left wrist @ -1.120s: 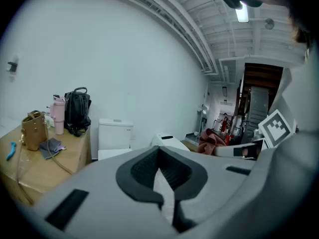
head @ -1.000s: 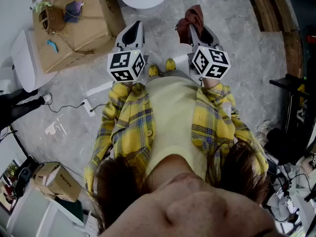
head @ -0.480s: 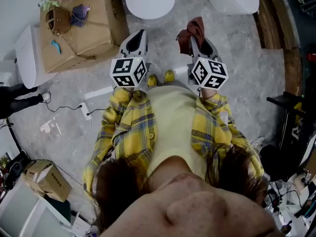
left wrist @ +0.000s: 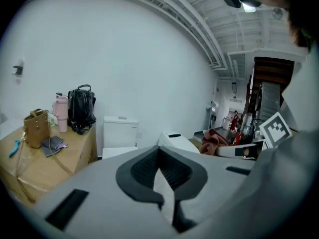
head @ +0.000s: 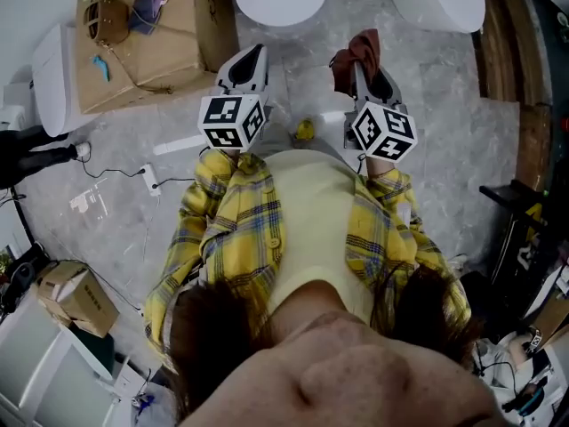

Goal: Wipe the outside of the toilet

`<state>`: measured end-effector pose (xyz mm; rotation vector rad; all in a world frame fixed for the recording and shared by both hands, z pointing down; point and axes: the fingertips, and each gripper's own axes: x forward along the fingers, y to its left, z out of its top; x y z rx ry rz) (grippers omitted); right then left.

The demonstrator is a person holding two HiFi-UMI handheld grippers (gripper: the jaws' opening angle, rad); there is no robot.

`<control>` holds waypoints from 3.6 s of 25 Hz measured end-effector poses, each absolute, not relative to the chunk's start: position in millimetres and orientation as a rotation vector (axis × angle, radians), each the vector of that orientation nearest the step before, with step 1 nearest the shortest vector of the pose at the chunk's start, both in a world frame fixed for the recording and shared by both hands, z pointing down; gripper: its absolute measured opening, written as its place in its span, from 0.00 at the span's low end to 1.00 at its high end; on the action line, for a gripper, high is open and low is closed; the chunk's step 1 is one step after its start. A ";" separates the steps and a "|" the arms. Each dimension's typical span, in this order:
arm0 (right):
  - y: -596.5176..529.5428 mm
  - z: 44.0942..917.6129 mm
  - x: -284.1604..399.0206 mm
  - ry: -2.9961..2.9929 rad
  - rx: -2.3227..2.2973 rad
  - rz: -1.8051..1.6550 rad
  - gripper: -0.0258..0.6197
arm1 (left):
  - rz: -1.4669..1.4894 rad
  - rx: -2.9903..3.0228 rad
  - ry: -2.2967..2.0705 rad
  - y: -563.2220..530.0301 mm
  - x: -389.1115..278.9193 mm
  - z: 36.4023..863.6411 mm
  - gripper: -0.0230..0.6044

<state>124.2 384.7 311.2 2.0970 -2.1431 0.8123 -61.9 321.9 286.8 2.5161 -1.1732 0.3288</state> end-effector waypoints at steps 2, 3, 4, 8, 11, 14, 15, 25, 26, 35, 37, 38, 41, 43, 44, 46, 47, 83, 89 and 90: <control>381.2 314.8 126.6 -2.144 2.088 0.827 0.23 | 0.338 2.505 -1.188 322.7 -63.2 288.6 0.04; 379.9 316.3 126.7 -2.144 2.084 0.835 0.23 | 0.345 2.498 -1.193 322.6 -64.5 290.5 0.04; 378.8 317.6 126.1 -2.144 2.080 0.842 0.23 | 0.354 2.490 -1.198 321.8 -66.1 292.7 0.04; 370.2 321.1 119.7 -2.145 2.054 0.841 0.23 | 0.344 2.470 -1.207 308.6 -71.3 297.2 0.04; 356.7 322.2 116.0 -2.140 2.048 0.832 0.23 | 0.322 2.472 -1.204 290.6 -71.3 298.9 0.04; 338.1 323.5 112.2 -2.127 2.051 0.831 0.23 | 0.310 2.482 -1.188 272.6 -71.1 298.0 0.04; 330.0 324.1 109.8 -2.122 2.051 0.832 0.23 | 0.310 2.483 -1.183 265.4 -72.7 298.7 0.04; 234.7 319.2 72.1 -2.130 2.033 0.807 0.23 | 0.312 2.483 -1.134 177.2 -100.9 301.6 0.04; 226.7 319.9 68.7 -2.126 2.029 0.809 0.23 | 0.314 2.482 -1.130 169.7 -103.9 302.2 0.04; 162.7 330.8 33.0 -2.103 1.981 0.816 0.23 | 0.314 2.463 -1.115 116.2 -134.8 315.4 0.04; 151.9 333.8 28.3 -2.102 1.964 0.820 0.23 | 0.312 2.456 -1.122 109.0 -139.7 317.0 0.04; 148.0 335.7 26.7 -2.100 1.953 0.823 0.23 | 0.311 2.451 -1.124 107.1 -141.6 318.2 0.04; 134.6 340.9 23.4 -2.099 1.920 0.828 0.23 | 0.314 2.429 -1.141 100.0 -146.6 323.2 0.04; 124.4 344.8 22.0 -2.103 1.897 0.828 0.23 | 0.316 2.413 -1.159 94.3 -148.9 325.7 0.04; 119.3 347.6 21.7 -2.104 1.883 0.828 0.23 | 0.316 2.406 -1.169 92.0 -149.5 327.0 0.04; 107.1 354.4 21.1 -2.107 1.853 0.829 0.23 | 0.318 2.390 -1.189 86.2 -150.6 330.6 0.04; 100.2 357.9 20.1 -2.112 1.838 0.831 0.23 | 0.321 2.382 -1.202 82.5 -151.7 332.8 0.04; -134.3 559.2 -46.5 -2.258 1.201 0.915 0.23 | 0.490 2.138 -1.488 -43.3 -122.2 461.7 0.04; -155.2 596.4 -58.0 -2.228 1.183 0.943 0.23 | 0.529 2.134 -1.476 -54.7 -121.0 480.1 0.04; -158.4 601.7 -59.0 -2.224 1.180 0.953 0.23 | 0.539 2.135 -1.475 -56.9 -121.1 483.3 0.04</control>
